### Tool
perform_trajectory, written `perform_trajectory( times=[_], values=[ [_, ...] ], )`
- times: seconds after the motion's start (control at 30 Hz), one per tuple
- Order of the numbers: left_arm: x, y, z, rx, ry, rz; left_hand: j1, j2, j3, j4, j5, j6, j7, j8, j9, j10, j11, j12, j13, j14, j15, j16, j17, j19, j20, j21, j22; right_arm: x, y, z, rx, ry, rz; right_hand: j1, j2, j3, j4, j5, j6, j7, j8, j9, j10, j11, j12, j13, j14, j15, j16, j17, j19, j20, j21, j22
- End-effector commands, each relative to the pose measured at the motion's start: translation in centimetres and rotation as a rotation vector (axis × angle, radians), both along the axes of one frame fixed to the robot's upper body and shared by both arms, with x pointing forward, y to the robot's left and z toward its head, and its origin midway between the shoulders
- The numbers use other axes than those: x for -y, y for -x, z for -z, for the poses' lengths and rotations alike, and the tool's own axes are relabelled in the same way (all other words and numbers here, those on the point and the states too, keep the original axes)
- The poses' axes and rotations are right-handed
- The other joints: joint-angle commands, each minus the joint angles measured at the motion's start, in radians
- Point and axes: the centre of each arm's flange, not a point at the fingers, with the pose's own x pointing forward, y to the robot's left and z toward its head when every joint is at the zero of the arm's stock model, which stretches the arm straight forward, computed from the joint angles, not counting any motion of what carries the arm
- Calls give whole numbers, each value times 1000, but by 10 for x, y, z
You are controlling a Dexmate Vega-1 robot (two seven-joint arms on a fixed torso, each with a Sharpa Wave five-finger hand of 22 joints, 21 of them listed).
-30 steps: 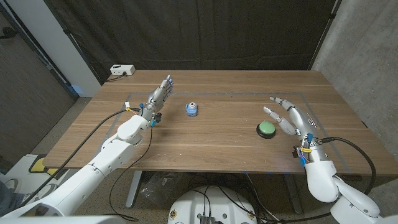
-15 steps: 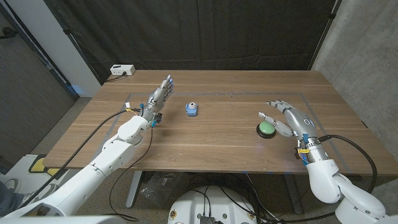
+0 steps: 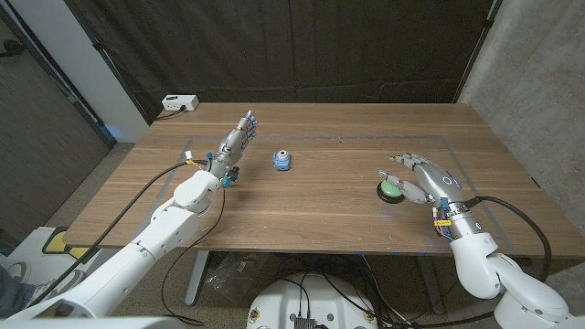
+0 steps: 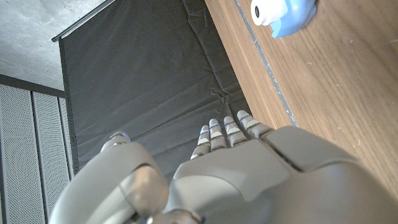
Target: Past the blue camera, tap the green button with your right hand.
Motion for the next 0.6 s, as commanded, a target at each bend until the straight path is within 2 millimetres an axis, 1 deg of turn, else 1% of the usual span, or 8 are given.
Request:
perform_trajectory(
  times=[0.03, 0.2, 0.33, 0.6],
  values=[
    [-4, 0, 1, -2, -1, -6, 9, 0, -6, 2, 0, 5, 0, -3, 4, 13, 6, -3, 2, 8, -1, -4, 4, -1, -19, -4, 4, -4, -10, 7, -65, 65, 47, 6, 12, 9, -1, 4, -4, -11, -2, 5, 11, 1, 6, 1, 11, -41, 6, 1, 12, -55, 7, 2],
    [-8, 1, 1, 2, 3, -15, 9, 0, -7, 2, 0, 6, -1, -4, 4, 12, 5, -4, 2, 8, -1, -4, 4, -2, -17, -4, 4, -6, -15, 10, -79, 82, 59, 23, 27, 20, -7, 5, -2, -15, -3, 5, 16, -3, 6, 1, 17, -42, 7, 0, 14, -53, 8, 2],
    [-11, 4, 0, 9, 3, -21, 10, 1, -9, 2, -1, 10, 3, -3, 4, 15, 8, -4, 2, 11, 2, -3, 4, 6, -33, -2, 4, -6, -19, 13, -88, 102, 65, 34, 37, 28, -11, 4, 1, -19, -3, 5, 19, -6, 6, 1, 18, -43, 6, -1, 16, -52, 8, 2],
    [-12, 7, 1, 10, -1, -23, 11, 1, -11, 2, -2, 11, 2, -4, 4, 17, 9, -4, 2, 12, 2, -3, 4, 7, -35, -2, 4, -4, -23, 18, -102, 119, 83, 50, 43, 35, -18, 2, 11, -20, -2, 5, 31, -10, 9, 1, 23, -45, 6, -2, 23, -54, 11, 2]
  ],
)
